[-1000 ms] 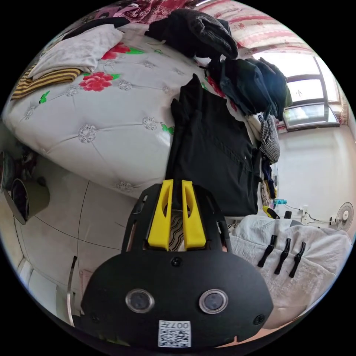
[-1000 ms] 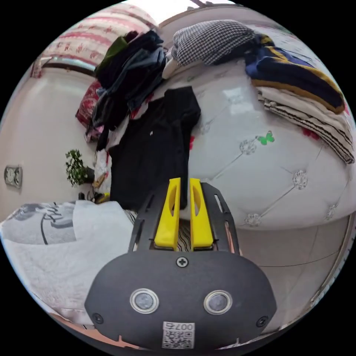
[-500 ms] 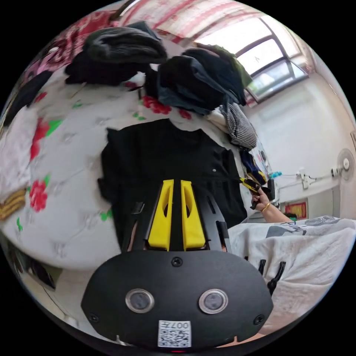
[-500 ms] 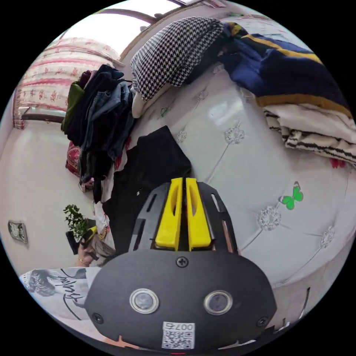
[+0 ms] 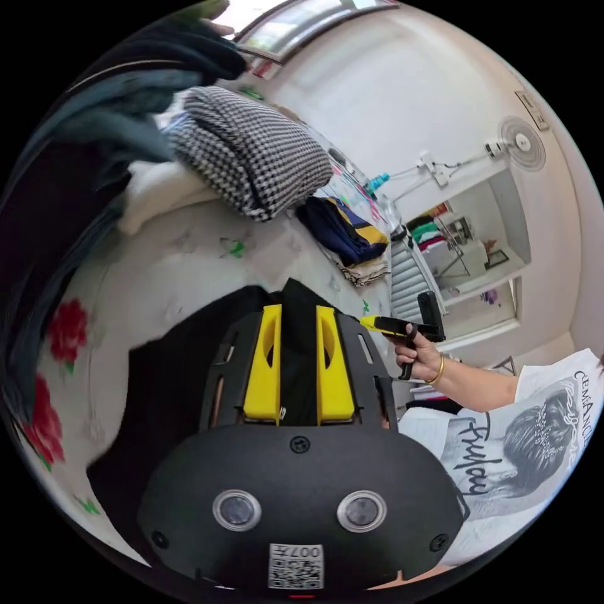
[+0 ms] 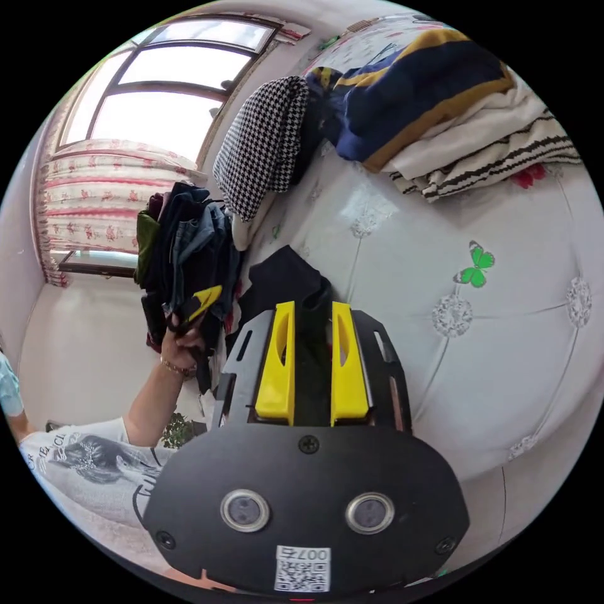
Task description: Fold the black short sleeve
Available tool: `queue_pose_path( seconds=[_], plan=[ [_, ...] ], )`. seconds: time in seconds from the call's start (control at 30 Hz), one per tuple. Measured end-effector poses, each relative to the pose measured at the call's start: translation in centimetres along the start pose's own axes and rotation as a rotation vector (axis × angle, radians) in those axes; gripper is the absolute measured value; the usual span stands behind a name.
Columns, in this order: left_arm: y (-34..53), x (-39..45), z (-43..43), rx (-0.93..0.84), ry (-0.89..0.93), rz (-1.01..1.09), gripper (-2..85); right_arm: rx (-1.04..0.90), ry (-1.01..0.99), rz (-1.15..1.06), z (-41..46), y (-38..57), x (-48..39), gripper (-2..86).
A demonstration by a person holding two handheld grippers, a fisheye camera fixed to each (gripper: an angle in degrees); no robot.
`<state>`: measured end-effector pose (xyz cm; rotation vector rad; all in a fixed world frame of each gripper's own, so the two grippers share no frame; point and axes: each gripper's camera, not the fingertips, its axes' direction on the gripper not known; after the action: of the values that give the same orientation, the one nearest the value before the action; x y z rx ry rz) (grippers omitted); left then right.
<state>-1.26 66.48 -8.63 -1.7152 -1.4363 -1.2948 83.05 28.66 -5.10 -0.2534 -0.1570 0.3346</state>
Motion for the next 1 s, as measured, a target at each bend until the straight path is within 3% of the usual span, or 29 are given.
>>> queue_pose_path(
  seconds=[0.2, 0.37, 0.47, 0.57, 0.73, 0.83, 1.0],
  plan=[
    [-12.1, 2.6, 10.7, -0.185, 0.023, 0.084, 11.1, -0.123, 0.054, -0.101, 1.2, -1.0, -0.6, 2.1],
    [-15.5, 3.0, 19.0, -0.413, 0.004, 0.159, 4.9, -0.172, 0.083, -0.121, 1.5, -0.4, -0.6, 0.7],
    [-16.5, 2.9, 19.2, -0.374, 0.039, 0.162, -0.1, -0.195, 0.077, -0.133, 1.3, 0.1, -0.6, 0.3],
    [-17.6, 2.7, 16.4, -0.243, 0.182, 0.147, -0.8, -0.204, 0.096, -0.168, 0.7, 0.7, -1.2, 0.1],
    [-16.3, 3.0, 11.4, -0.13, 0.254, 0.23, -1.0, -0.184, 0.12, -0.289, -1.1, 2.0, -3.8, 0.0],
    [-13.6, 1.2, 8.0, -0.034, 0.3, 0.206, -1.0, -0.194, 0.191, -0.456, -1.6, 3.6, -7.4, -0.1],
    [-8.0, -3.7, 3.8, 0.106, 0.309, 0.084, -1.0, -0.241, 0.422, -0.932, 0.2, 8.8, -16.0, -0.2]
  ],
)
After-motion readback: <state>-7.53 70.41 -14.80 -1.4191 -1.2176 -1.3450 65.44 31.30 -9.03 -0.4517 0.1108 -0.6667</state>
